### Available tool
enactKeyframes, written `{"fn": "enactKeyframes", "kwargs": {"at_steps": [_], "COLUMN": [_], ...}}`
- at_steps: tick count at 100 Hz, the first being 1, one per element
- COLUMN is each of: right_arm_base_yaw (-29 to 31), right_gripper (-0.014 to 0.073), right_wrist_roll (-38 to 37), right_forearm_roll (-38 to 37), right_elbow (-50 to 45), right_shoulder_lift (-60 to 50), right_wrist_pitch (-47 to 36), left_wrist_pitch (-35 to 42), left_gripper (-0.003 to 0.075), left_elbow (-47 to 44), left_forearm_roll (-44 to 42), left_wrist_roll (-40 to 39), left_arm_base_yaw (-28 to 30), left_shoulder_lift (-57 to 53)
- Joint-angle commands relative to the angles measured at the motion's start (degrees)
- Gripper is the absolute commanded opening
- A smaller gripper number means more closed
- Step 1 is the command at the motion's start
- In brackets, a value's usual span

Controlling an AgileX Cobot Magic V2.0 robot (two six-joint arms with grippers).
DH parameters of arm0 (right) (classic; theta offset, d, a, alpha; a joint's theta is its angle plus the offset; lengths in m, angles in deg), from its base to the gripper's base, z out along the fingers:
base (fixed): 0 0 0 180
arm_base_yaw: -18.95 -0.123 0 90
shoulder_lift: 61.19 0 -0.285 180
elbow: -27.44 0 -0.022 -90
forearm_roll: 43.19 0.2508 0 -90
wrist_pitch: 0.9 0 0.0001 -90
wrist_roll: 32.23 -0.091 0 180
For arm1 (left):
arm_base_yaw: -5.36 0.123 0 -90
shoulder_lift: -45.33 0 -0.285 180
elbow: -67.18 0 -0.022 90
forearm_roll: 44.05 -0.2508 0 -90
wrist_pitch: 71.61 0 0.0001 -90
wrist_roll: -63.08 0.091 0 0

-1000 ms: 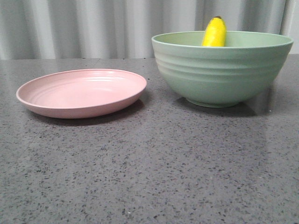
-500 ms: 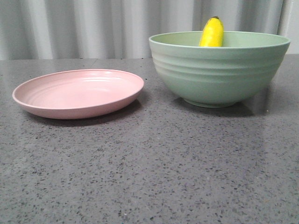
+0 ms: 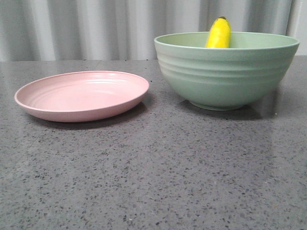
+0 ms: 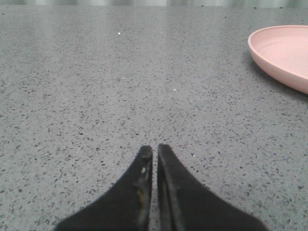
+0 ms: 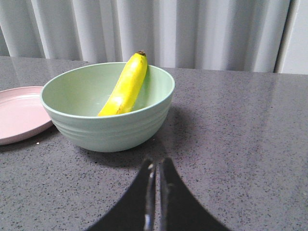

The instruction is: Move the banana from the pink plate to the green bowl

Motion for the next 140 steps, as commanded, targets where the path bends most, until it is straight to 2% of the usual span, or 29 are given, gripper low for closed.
{"fn": "enactKeyframes", "kwargs": {"at_steps": [1, 44, 51, 60, 77, 88, 94, 106, 113, 124, 140], "right_arm_base_yaw": [0.06, 0.26, 1.22, 3.87, 9.93, 13.74, 15.35, 17.47, 17.57, 17.57, 17.57], "right_gripper": [-0.0074, -0.0074, -0.0074, -0.0074, -0.0074, -0.0074, -0.0074, -0.0074, -0.0074, -0.0074, -0.0074], "right_wrist_roll": [0.43, 0.43, 0.43, 0.43, -1.14, -6.46, -8.89, -9.28, -7.59, -0.25, 0.01], "right_forearm_roll": [-0.52, -0.52, -0.52, -1.91, -1.39, -3.94, -7.45, -7.17, -4.7, 1.5, 0.63], "right_elbow": [1.4, 1.15, -0.18, -3.86, -16.77, -23.82, -23.38, -23.77, -23.77, -23.87, -23.87], "right_shoulder_lift": [-0.41, -0.41, -0.51, -0.51, -0.51, -0.51, -0.92, -0.92, -0.92, -0.92, -0.92], "right_wrist_pitch": [-4.31, -4.31, -6.94, -16.42, -43.76, -52.9, -45.17, -39.47, -34.37, -26.03, -19.12], "left_wrist_pitch": [2.03, 2.03, 2.03, 2.03, 2.03, 2.03, 2.03, 2.03, 2.03, 2.03, 2.03], "left_gripper": [-0.0019, -0.0019, -0.0019, -0.0019, -0.0019, -0.0019, -0.0019, -0.0019, -0.0019, -0.0019, -0.0019], "left_elbow": [-1.52, -1.52, -1.52, -1.52, -1.52, -1.52, -1.52, -1.52, -1.52, -1.52, -1.52], "left_forearm_roll": [0.61, 0.61, 0.61, 0.61, 0.61, 0.61, 0.61, 0.61, 0.61, 0.61, 0.61], "left_wrist_roll": [0.06, 0.06, 0.06, 0.06, 0.06, 0.06, 0.06, 0.06, 0.06, 0.06, 0.06], "left_arm_base_yaw": [0.08, 0.08, 0.08, 0.08, 0.08, 0.08, 0.08, 0.08, 0.08, 0.08, 0.08], "left_shoulder_lift": [-1.93, -1.93, -1.93, -1.93, -1.93, -1.93, -1.93, -1.93, -1.93, -1.93, -1.93]}}
